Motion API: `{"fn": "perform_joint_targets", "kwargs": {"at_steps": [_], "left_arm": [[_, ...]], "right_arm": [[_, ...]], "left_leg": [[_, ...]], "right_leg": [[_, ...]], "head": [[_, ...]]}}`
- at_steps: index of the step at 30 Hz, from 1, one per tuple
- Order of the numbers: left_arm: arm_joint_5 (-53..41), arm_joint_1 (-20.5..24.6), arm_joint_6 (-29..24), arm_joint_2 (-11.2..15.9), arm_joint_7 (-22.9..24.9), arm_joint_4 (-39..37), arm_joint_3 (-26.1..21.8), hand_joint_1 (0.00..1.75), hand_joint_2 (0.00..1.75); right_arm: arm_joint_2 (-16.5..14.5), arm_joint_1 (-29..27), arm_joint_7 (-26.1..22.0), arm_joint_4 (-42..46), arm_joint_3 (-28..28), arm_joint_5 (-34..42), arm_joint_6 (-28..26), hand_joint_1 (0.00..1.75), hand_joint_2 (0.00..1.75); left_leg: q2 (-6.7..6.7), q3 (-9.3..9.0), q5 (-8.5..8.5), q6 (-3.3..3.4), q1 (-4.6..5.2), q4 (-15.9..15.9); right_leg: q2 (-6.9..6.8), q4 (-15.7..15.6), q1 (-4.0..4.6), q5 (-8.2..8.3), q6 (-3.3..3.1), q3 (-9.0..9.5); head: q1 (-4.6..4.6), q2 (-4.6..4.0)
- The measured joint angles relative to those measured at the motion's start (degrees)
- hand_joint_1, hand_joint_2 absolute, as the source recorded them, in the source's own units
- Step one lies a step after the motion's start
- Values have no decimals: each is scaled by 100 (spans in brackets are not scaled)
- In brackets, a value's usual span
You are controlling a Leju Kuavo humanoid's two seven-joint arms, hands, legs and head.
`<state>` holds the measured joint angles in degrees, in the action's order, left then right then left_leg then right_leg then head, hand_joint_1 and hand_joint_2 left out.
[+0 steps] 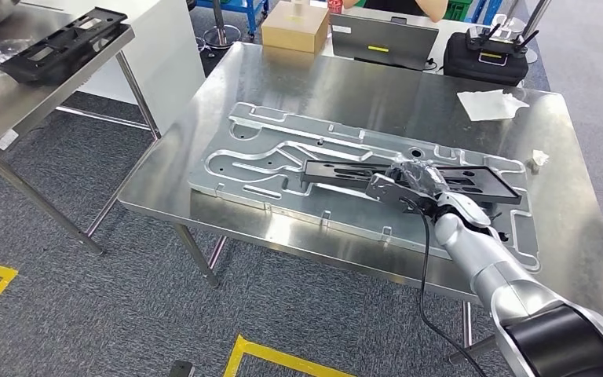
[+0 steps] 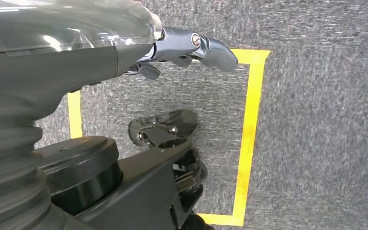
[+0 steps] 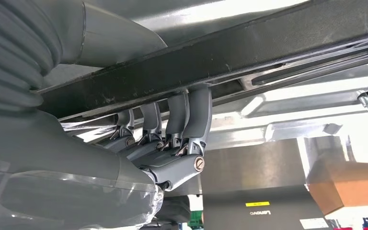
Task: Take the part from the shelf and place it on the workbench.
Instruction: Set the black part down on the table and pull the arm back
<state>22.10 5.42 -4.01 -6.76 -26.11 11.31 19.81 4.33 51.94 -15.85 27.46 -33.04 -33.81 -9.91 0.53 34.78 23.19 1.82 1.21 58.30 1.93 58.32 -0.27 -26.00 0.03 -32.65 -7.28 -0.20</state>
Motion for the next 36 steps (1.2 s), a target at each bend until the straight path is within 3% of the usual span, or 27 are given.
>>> {"fn": "perform_joint_targets", "kwargs": {"at_steps": [7, 14, 18, 36], "left_arm": [[-47, 0, -196, 2, -280, 1, 36, 0, 175], [-51, -14, -58, 3, -316, -1, 58, 0, 175], [-44, -20, 72, 3, -239, -1, 61, 0, 175], [-155, -46, 141, 1, -21, -1, 187, 0, 175]], "right_arm": [[57, -77, -90, 0, -17, 90, -83, 175, 175], [146, -208, -116, 13, -48, 159, -208, 175, 175], [216, -301, -123, 39, -50, 221, -256, 0, 0], [267, -978, -326, 197, 57, 454, -570, 0, 0]], "left_leg": [[-1, -15, 7, 10, 0, -1], [-7, -29, 14, 22, 0, -1], [-21, -36, 18, 28, 0, -2], [-31, -42, 33, 51, 7, -2]], "right_leg": [[-3, -11, 0, -8, 12, 22], [-15, -25, 8, -15, 17, 48], [-29, -33, 10, -22, 22, 63], [-33, -48, 10, -34, 37, 75]], "head": [[0, 0], [0, 0], [0, 0], [0, 0]]}}
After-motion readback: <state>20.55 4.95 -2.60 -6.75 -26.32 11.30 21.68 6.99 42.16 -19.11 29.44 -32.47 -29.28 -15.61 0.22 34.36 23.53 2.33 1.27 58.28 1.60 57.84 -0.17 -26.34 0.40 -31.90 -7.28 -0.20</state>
